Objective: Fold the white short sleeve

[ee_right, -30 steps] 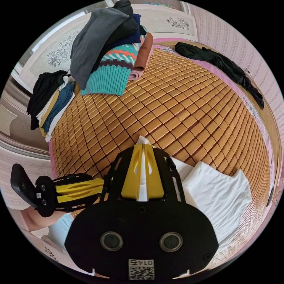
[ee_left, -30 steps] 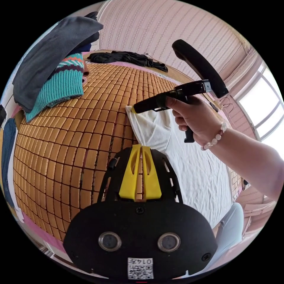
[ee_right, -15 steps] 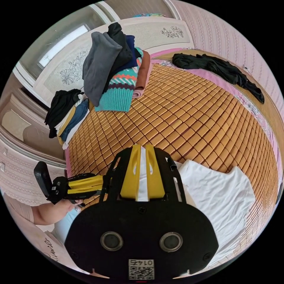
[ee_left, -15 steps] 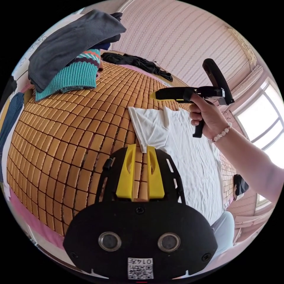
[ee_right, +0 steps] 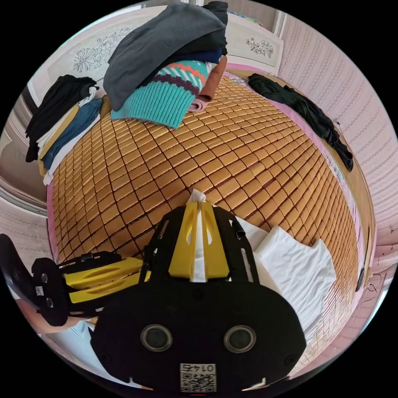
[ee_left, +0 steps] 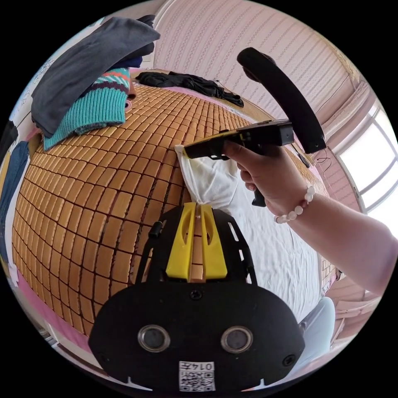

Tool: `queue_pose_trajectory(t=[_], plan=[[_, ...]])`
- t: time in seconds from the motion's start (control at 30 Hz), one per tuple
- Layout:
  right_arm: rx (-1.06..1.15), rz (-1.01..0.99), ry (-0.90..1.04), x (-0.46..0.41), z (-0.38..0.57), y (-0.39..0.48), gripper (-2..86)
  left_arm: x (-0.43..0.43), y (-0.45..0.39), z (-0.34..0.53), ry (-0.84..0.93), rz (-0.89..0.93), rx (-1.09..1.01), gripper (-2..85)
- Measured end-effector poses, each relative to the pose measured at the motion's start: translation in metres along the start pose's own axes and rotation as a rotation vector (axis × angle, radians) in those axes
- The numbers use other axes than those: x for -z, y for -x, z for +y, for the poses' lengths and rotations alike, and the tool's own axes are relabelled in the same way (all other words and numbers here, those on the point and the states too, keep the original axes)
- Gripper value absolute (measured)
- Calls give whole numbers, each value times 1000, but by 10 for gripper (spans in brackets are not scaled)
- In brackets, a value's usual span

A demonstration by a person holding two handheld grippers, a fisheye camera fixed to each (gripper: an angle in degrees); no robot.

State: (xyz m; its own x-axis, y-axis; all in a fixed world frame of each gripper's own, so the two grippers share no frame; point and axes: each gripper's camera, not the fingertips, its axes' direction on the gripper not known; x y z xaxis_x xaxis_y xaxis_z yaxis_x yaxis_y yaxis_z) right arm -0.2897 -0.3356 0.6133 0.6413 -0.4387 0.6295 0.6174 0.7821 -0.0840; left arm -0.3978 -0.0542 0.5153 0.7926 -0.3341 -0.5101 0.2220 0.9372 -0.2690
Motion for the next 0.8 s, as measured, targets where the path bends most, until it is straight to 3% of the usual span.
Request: queue_pose_trajectory(t=[0.1,0.17,0.23,0.33,0.4,0.5,0.8], plan=[[-137,-221,-157,46,32,-47,0,13,-12,2,-110,46,-64,-4],[-204,-356,-300,83,70,-78,1,32,-36,8,-232,199,-248,1],[-257,-371,-368,108,115,-105,5,36,-56,15,-227,199,-346,20],[-308,-307,-338,110,189,-141,28,25,-71,26,-144,224,-370,66],[-419,-356,-210,94,230,-169,75,15,-75,30,-84,228,-363,76],[-454,-369,-216,100,259,-183,87,6,-83,34,-27,176,-380,81],[-361,-245,-121,101,229,-187,87,-36,-112,15,76,87,-425,80]])
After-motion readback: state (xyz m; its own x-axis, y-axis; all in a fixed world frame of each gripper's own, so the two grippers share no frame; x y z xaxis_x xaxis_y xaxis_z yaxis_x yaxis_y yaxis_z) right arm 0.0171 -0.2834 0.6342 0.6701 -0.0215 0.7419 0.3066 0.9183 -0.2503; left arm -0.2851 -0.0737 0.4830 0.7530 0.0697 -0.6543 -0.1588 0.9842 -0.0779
